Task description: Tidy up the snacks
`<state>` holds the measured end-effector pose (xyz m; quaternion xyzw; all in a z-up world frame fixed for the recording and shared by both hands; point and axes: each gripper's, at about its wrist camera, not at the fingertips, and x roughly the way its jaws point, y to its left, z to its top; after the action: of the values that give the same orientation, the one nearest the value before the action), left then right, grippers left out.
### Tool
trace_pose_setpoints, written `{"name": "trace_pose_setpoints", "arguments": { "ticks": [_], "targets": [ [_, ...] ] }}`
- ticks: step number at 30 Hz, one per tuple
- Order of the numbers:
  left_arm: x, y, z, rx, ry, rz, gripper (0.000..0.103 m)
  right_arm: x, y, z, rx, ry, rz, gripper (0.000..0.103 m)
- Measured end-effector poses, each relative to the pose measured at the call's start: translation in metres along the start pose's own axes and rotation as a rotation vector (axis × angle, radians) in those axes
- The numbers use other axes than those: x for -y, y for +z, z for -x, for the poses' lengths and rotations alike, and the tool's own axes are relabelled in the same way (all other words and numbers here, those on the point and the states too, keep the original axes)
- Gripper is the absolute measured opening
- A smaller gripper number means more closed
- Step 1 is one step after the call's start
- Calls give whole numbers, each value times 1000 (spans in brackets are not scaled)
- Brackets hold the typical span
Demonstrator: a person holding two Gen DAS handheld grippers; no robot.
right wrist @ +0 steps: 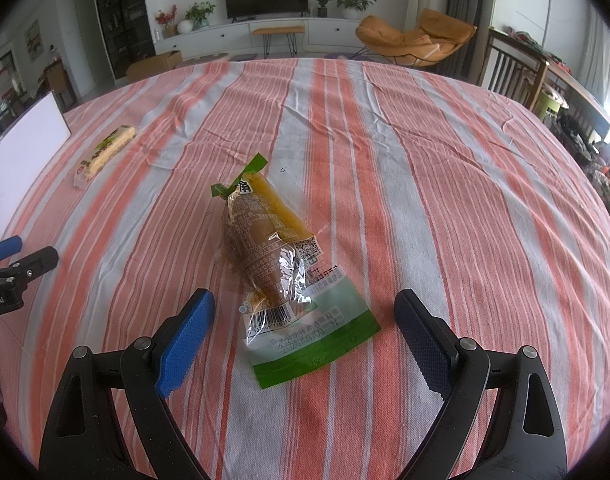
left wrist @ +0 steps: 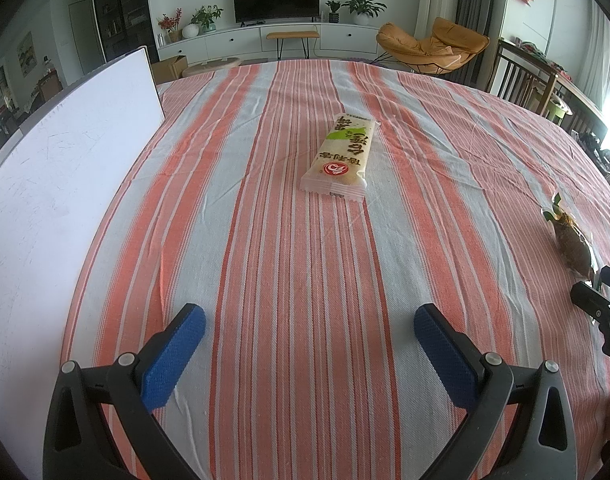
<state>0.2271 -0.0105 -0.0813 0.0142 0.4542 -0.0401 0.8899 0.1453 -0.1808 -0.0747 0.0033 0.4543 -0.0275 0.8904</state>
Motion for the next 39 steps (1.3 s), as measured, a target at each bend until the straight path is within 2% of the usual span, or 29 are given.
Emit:
{"name": "trace_pose_setpoints", "arguments": {
  "ticks": [10,16,17,18,19,22,24,26,28,30,31,33,34,35,36,37,39],
  "targets": [
    [2,2,-1,-11,-10,-14,103,0,0,0,0,1,0,93],
    [2,6,0,-131,-42,-64,103,0,0,0,0,1,-1,94],
    [1,11,-1,-176,-51,-56,102,0,0,0,0,1,-1,94],
    [-1,15,1,-181,-75,-36,102,0,0,0,0,0,-1,94],
    [-5,23,7,-154,-114,-9,102,0,0,0,0,1,-1,94],
    [-11,51,23,-61,-155,26,102,0,0,0,0,0,-1,94],
    [-4,76,21,-54,-163,-1,102,0,0,0,0,1,-1,94],
    [14,100,9,-65,-139,-91,102,0,0,0,0,1,-1,94],
    [31,113,-6,-71,-76,-180,102,0,0,0,0,1,-1,94],
    [43,125,-28,-82,-27,-218,102,0,0,0,0,1,-1,94],
    [44,128,-39,-97,-20,-207,98,0,0,0,0,1,-1,94],
    [41,131,-61,-146,-24,-153,83,0,0,0,0,1,-2,94],
    [38,130,-69,-168,-34,-125,64,0,0,0,0,1,-2,94],
    [34,127,-75,-190,-54,-99,53,0,0,0,0,1,-2,94],
    [32,124,-70,-149,-68,-87,37,0,0,0,0,1,-1,94],
    [30,120,-66,-144,-83,-87,31,0,0,0,0,0,-1,94],
    [28,109,-57,-131,-114,-103,31,0,0,0,0,0,-1,94]
  ]
}}
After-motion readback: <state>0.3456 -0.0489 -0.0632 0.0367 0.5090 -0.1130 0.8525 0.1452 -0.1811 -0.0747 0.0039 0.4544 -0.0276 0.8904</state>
